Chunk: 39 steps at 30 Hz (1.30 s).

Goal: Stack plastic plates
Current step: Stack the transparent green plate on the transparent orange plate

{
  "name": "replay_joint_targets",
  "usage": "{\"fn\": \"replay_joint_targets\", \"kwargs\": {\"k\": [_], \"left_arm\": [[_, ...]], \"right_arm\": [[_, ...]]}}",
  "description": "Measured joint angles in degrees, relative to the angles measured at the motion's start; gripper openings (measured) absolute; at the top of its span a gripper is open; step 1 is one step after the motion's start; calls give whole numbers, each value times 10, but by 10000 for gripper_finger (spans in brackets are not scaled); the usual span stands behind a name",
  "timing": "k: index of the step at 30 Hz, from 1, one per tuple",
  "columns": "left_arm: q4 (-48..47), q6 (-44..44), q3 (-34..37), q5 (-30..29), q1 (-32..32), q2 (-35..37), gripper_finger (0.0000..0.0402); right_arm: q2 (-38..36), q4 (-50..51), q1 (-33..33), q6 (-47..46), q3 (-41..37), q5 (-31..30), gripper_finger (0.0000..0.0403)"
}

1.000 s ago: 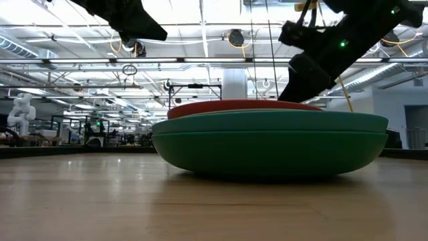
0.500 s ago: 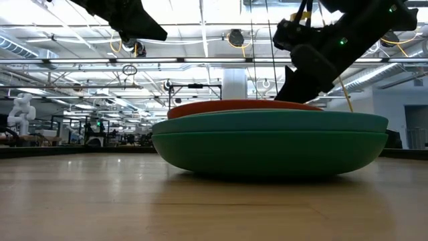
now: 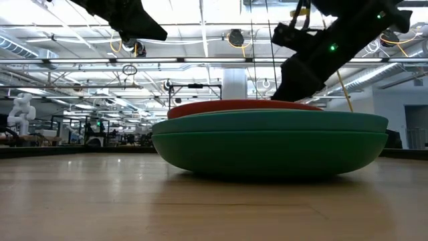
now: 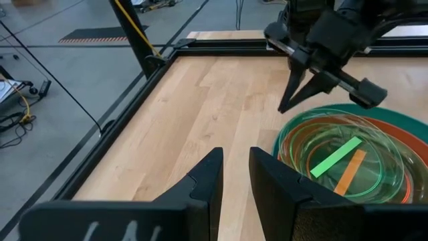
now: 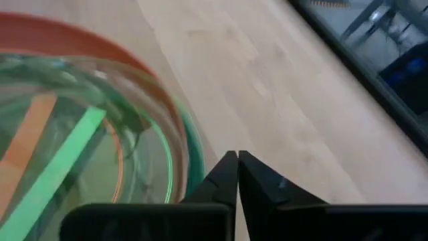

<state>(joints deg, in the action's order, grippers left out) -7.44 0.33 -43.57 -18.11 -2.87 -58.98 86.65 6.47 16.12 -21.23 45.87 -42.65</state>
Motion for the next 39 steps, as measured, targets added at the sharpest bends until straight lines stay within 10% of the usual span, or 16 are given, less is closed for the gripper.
{"fn": "replay_joint_targets", "kwargs": {"k": [39], "left_arm": [[0, 5, 0, 0, 0, 0, 81]], "right_arm": [[18, -31, 34, 40, 0, 167, 0]]}}
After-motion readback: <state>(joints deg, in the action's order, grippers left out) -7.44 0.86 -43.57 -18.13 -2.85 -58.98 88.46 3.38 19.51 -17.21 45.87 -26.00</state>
